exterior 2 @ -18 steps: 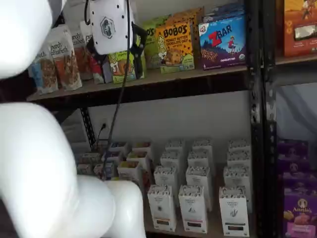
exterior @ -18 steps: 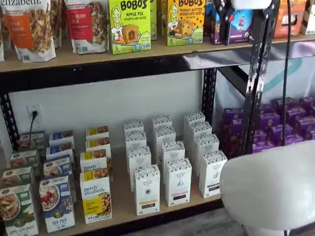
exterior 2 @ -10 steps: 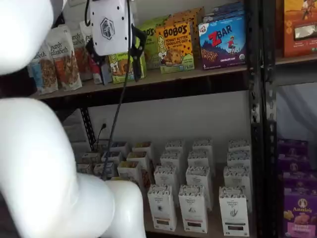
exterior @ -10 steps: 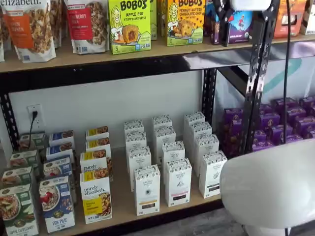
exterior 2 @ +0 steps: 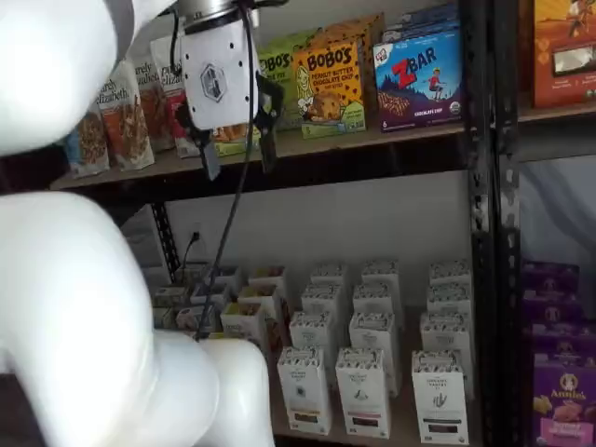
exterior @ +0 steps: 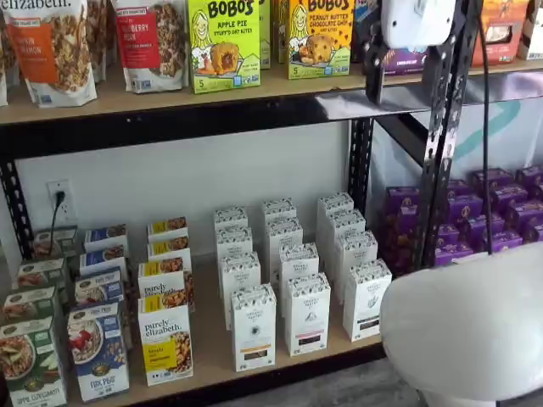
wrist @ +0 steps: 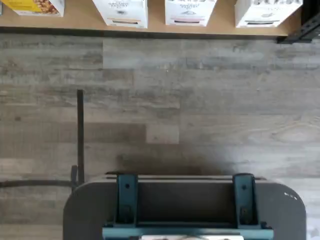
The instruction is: Pick up the white box with a yellow strip in the middle, on the bottom shelf, the fourth box from the left
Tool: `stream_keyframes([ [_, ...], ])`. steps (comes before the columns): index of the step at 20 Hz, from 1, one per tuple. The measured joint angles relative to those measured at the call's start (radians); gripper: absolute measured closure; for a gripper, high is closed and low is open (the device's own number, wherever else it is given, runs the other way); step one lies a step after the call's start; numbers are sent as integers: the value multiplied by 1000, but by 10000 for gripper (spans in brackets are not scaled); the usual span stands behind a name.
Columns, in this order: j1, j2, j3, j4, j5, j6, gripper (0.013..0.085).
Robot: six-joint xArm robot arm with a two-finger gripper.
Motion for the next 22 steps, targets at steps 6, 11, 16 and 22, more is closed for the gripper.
stream_keyframes([
  [6, 22, -12, 126, 9, -135, 23, 130],
  [11, 63, -20, 271, -4, -290, 60, 130],
  [16, 102, -19, 423, 27, -475, 93, 130],
  [22, 193, 82, 541, 8, -687, 181, 130],
])
